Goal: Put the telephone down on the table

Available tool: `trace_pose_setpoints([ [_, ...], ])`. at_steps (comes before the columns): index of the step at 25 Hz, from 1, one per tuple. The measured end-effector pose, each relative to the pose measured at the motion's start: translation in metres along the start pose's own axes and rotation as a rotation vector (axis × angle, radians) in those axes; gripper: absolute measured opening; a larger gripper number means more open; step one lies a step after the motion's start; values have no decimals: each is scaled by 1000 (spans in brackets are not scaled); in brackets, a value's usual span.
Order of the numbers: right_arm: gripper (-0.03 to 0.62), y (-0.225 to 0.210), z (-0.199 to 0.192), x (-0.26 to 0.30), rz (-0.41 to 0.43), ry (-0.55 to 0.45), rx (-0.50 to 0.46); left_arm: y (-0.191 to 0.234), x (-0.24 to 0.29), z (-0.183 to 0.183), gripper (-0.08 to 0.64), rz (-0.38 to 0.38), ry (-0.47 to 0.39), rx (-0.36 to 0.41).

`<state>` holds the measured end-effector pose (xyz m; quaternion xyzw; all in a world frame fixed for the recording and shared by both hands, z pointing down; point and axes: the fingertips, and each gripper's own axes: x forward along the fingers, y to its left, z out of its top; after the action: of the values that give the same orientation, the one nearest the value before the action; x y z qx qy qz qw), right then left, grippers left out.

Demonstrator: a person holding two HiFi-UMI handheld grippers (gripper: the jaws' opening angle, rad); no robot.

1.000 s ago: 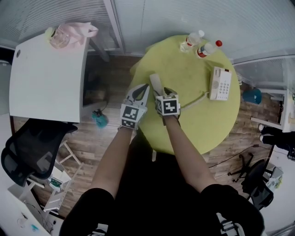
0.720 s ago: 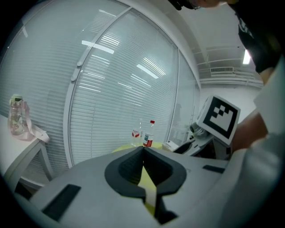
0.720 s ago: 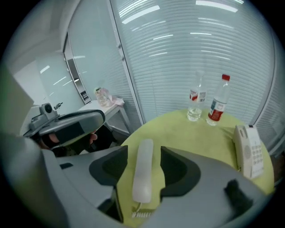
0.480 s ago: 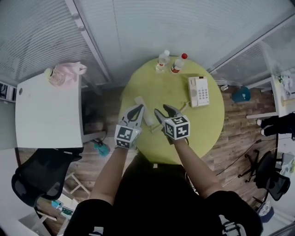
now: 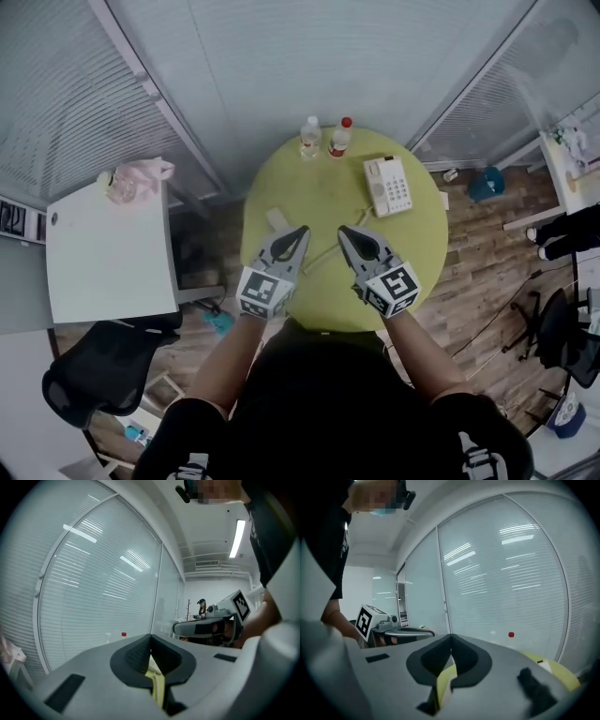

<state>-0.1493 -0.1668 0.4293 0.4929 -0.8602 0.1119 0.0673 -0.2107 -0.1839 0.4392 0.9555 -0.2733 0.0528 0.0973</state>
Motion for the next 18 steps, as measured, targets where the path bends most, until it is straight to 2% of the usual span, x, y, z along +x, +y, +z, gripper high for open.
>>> trace_pose_setpoints([
  [3,18,4,17,-17,-3,-38,-37,-17,0,29,12,-25,-40,7],
  [8,18,3,41,-35,-22,-109,-47,-41,-1,53,12,-62,-66,65],
  [14,18,1,55,-43,-34,-132,-60,-56,5,63,12,-91,-83,81],
  [18,18,-3,55,-46,-39,-123,-52,-61,10,57,12,-109,-63,102],
])
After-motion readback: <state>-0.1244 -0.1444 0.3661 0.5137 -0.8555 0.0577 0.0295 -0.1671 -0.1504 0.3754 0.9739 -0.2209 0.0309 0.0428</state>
